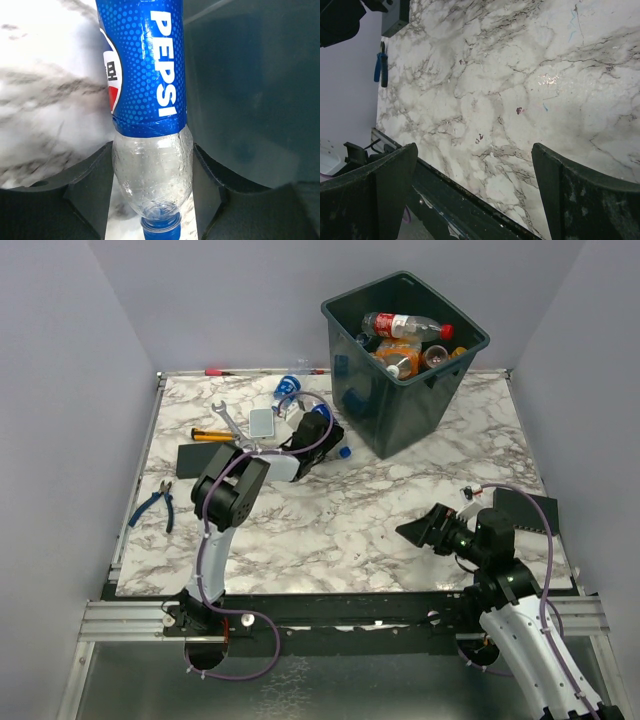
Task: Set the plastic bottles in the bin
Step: Pick up the plastic bottle at the center of the board.
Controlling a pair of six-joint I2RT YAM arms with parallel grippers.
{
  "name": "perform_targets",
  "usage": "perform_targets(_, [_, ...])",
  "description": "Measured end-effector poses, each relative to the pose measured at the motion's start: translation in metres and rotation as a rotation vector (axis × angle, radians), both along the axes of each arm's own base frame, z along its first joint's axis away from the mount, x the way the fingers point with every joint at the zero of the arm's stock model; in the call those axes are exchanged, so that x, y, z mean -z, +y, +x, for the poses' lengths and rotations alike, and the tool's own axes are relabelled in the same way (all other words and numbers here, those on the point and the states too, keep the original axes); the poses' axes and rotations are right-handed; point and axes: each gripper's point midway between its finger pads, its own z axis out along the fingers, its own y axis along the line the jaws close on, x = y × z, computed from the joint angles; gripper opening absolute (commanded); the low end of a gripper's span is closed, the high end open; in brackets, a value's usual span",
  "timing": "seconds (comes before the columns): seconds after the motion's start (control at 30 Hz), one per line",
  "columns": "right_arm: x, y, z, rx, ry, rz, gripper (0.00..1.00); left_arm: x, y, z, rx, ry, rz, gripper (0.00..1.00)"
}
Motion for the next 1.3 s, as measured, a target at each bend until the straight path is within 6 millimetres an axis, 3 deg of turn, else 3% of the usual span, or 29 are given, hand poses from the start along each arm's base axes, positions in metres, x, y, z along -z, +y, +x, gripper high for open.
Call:
perform_targets(0.13, [-0.003, 0.0, 0.0, -0.007, -0.015, -0.006, 0.99, 0.002, 0.016, -0.03, 0.002, 0.028, -0.009, 0.34])
perform_targets(0.27, [-0.012, 0.004, 0.001, -0.033, -0.05, 0.013, 0.98, -0.003, 0.042, -0.076, -0.016, 0.061, -0.041, 0.33])
perform_targets(0.4, [-0.028, 0.013, 0.012, -0.052, -0.117, 0.055, 0.98, -0.03, 0.063, -0.123, -0.043, 0.024, -0.119, 0.32])
perform_targets(0.43, [-0.032, 0.016, 0.015, -0.058, -0.13, 0.065, 0.98, -0.044, 0.066, -0.142, -0.04, -0.007, -0.152, 0.32])
perform_targets(0.53, [-0.029, 0.039, 0.018, -0.116, -0.126, 0.048, 0.98, -0.07, 0.068, -0.172, -0.026, -0.067, -0.217, 0.32])
perform_targets(0.63, [-0.025, 0.08, 0.002, -0.235, -0.118, -0.021, 0.98, -0.096, 0.081, -0.2, -0.037, -0.138, -0.284, 0.31])
perform_targets(0.77, [-0.047, 0.128, -0.009, -0.319, -0.204, -0.051, 0.98, -0.132, 0.11, -0.222, -0.089, -0.24, -0.35, 0.31])
perform_targets(0.9, [-0.069, 0.166, 0.005, -0.309, -0.27, -0.05, 0.98, -0.171, 0.133, -0.237, -0.134, -0.334, -0.417, 0.31])
perform_targets(0.97, [-0.076, 0.184, 0.012, -0.308, -0.291, -0.056, 0.98, -0.181, 0.142, -0.242, -0.15, -0.357, -0.432, 0.31])
perform_targets(1.3, [-0.104, 0.243, 0.035, -0.324, -0.365, -0.049, 0.97, -0.173, 0.155, -0.252, -0.172, -0.333, -0.384, 0.31])
